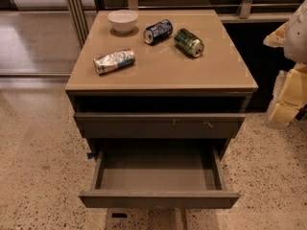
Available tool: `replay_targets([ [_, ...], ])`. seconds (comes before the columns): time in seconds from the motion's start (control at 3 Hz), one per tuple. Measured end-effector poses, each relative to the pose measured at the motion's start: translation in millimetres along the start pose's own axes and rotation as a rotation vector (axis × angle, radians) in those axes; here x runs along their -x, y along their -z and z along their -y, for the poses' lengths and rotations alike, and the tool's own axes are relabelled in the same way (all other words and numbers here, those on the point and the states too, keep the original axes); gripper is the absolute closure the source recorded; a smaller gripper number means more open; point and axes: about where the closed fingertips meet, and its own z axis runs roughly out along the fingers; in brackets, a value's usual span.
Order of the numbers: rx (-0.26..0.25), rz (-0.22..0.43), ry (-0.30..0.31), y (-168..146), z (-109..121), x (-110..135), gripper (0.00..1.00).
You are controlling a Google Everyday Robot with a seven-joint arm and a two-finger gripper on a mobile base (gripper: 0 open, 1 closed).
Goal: Place redbull can into middle drawer
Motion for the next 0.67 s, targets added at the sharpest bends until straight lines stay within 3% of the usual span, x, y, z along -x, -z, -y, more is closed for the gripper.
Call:
replay_targets([
  [0.67, -0.008, 0.006, 0.013, 1.0, 4.8, 4.9, 0.0],
])
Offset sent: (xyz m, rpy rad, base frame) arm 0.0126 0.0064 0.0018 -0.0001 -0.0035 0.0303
